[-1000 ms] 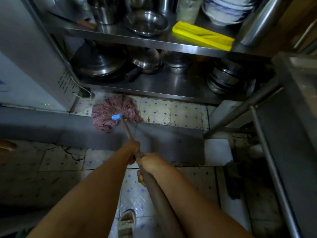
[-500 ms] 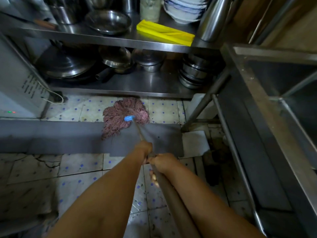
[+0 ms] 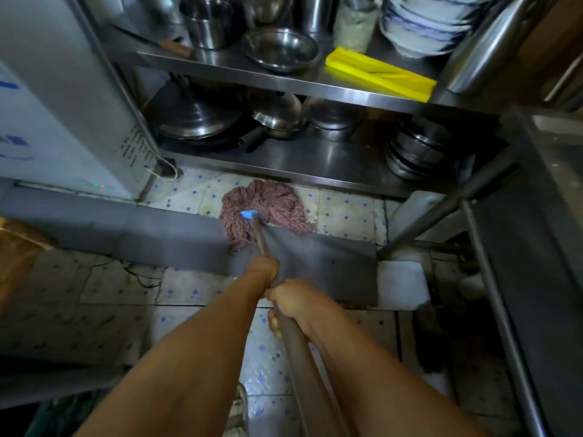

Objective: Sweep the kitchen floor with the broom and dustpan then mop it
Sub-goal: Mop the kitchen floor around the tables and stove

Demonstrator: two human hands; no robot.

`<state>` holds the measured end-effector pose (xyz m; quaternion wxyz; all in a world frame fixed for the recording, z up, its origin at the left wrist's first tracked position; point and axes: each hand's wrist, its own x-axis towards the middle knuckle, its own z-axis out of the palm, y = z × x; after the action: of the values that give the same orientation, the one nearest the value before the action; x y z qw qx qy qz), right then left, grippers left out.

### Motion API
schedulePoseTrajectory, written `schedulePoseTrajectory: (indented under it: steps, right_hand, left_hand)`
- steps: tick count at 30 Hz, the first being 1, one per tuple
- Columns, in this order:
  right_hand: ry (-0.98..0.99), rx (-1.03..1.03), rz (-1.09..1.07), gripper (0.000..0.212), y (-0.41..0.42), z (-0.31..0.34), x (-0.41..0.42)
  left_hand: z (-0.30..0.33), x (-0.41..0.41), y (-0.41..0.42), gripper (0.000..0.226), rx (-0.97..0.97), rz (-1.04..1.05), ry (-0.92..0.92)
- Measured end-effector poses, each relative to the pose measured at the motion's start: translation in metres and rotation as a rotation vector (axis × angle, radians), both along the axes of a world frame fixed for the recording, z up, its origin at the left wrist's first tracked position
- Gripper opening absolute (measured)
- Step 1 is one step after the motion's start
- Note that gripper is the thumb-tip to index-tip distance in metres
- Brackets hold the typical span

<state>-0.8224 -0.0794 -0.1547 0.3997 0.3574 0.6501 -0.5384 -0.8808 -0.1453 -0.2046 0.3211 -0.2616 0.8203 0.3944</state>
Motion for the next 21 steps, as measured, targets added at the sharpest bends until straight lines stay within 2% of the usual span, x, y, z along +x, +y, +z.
schedulePoseTrajectory:
  steps: [4,9,17,21]
  right_hand:
    - [0.018,-0.003,0.032,0.027,-0.040,-0.011,-0.013]
    - [0.031,-0.045,0.099,0.034,-0.080,-0.016,-0.033]
    - [0.025,-0.085,0.203,0.034,-0.130,-0.024,-0.072]
    - [-0.010,-0.069,0.206,0.018,-0.121,-0.036,-0.080]
  left_hand:
    - [-0.011,-0.014,-0.040,0.039,0.008,0.076,-0.007]
    - [-0.018,-0.032,-0.084,0.036,-0.033,0.121,-0.010]
    - [-0.032,-0.064,-0.146,0.036,-0.115,0.148,-0.011]
    - [-0.040,-0.067,-0.137,0.037,-0.089,0.193,0.011]
